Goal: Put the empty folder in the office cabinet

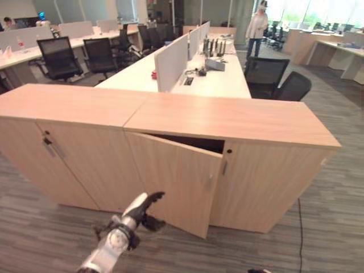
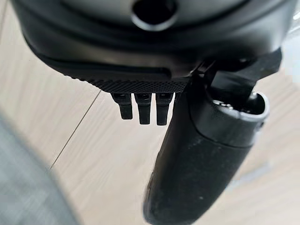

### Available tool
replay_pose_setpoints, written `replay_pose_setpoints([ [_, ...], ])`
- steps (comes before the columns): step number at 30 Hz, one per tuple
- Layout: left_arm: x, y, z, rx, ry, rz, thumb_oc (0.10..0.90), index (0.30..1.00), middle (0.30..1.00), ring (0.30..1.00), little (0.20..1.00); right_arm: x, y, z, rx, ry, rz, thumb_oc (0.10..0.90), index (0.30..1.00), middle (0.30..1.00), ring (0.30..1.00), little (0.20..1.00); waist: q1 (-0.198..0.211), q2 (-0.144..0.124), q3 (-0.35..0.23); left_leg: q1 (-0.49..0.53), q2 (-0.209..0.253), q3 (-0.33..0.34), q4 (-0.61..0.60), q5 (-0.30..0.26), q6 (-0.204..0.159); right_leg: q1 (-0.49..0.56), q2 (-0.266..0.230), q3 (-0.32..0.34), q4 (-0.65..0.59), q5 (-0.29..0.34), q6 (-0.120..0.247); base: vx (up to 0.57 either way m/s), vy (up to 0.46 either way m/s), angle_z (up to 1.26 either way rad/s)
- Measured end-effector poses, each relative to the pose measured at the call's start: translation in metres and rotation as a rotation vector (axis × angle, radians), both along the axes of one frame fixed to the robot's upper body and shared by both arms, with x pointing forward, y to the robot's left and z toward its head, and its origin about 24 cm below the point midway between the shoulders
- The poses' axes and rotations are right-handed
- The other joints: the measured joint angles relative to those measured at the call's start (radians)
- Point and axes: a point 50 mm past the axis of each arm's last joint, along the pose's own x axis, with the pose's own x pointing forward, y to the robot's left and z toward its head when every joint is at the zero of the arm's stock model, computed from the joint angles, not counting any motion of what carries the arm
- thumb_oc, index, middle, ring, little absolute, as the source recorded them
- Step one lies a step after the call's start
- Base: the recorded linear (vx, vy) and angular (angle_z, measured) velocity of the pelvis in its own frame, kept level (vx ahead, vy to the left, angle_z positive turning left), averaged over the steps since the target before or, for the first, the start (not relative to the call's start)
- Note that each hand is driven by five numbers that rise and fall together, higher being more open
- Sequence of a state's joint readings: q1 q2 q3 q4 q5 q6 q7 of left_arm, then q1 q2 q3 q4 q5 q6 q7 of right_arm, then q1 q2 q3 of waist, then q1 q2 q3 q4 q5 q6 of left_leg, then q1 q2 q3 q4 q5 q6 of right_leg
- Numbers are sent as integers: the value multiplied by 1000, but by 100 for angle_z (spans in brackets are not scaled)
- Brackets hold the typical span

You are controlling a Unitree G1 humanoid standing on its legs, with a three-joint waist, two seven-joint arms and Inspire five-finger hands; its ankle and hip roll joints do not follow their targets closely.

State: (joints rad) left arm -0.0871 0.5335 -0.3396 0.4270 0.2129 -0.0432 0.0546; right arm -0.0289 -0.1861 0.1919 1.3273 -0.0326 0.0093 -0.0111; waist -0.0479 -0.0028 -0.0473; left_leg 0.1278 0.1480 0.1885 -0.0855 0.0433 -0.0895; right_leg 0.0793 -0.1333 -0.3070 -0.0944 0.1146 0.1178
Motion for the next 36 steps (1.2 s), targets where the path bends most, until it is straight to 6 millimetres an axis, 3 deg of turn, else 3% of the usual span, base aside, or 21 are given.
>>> replay_pose_setpoints([
  [4,19,-7,14,26,-77,-18,800,900,900,900,900,-1,-1,0,-4,-16,-1,800,900,900,900,900,-36,14,-8,6,21,9,2,0,-5,-2,23,19,0,-3,-5,22,-80,-9],
  [13,56,4,28,166,-156,41,800,900,900,900,900,0,-8,2,-21,-41,0,800,900,900,900,900,-75,47,-12,15,81,28,5,2,-19,-4,84,27,0,-26,-47,24,-91,-7],
  [16,61,13,28,192,-145,82,800,900,900,900,900,0,-26,6,-76,-42,10,800,900,900,900,900,-90,75,-6,15,92,26,8,4,-22,-3,97,26,0,-38,-51,-2,-67,-1],
  [19,62,20,25,208,-136,126,800,900,900,900,900,-6,-45,10,-143,-13,29,800,900,900,900,900,-88,83,8,2,93,24,56,13,-32,1,97,25,0,-43,-54,-58,-26,-11],
  [21,64,29,23,214,-115,166,800,900,900,900,900,-13,-55,12,-177,16,24,800,900,900,900,900,-82,63,45,-59,82,5,171,31,-47,-3,84,21,4,-51,-63,-99,-36,-12],
  [23,63,38,22,196,-95,222,800,900,900,900,900,-16,-57,12,-187,35,27,800,900,900,900,900,-81,28,82,-113,63,-54,266,60,-64,2,65,33,7,-56,-85,-23,-19,-10],
  [24,62,43,21,159,-91,269,800,900,900,900,900,-15,-57,12,-192,44,44,800,900,900,900,900,-85,7,102,-157,30,-127,319,14,-96,-1,42,71,7,-44,-104,1,-8,-17],
  [26,53,50,13,100,-53,326,800,900,900,900,900,-15,-60,13,-201,48,49,800,900,900,900,900,-59,-25,127,-182,-82,-200,285,-53,-71,-13,30,117,4,-56,-127,18,3,-49],
  [30,25,65,-7,-40,7,470,800,900,900,900,900,-8,-58,14,-194,23,55,800,900,900,900,900,-41,-19,131,-136,-182,-299,164,-69,-8,-28,59,165,8,-58,-124,26,39,-62],
  [31,1,64,-29,-178,68,561,800,900,900,900,900,-8,-58,14,-192,17,59,800,900,900,900,900,-36,23,129,-108,-173,-306,147,-62,89,-18,97,164,9,-59,-120,43,78,-79],
  [33,-25,58,-51,-241,152,596,800,900,900,900,900,-13,-48,10,-164,32,56,800,900,900,900,900,-31,19,128,-105,-175,-292,134,-66,104,-18,90,156,11,-69,-108,34,98,-45],
  [34,-51,52,-71,-342,231,667,800,900,900,900,900,-19,-40,6,-131,54,54,800,900,900,900,900,-30,3,126,-87,-185,-280,99,-49,113,-21,73,149,8,-57,-88,20,97,-14],
  [36,-81,43,-96,-401,376,722,800,900,900,900,900,-26,-37,5,-110,79,48,800,900,900,900,900,-30,-4,121,-69,-191,-279,69,-38,119,-18,63,148,8,-55,-77,5,73,-3],
])
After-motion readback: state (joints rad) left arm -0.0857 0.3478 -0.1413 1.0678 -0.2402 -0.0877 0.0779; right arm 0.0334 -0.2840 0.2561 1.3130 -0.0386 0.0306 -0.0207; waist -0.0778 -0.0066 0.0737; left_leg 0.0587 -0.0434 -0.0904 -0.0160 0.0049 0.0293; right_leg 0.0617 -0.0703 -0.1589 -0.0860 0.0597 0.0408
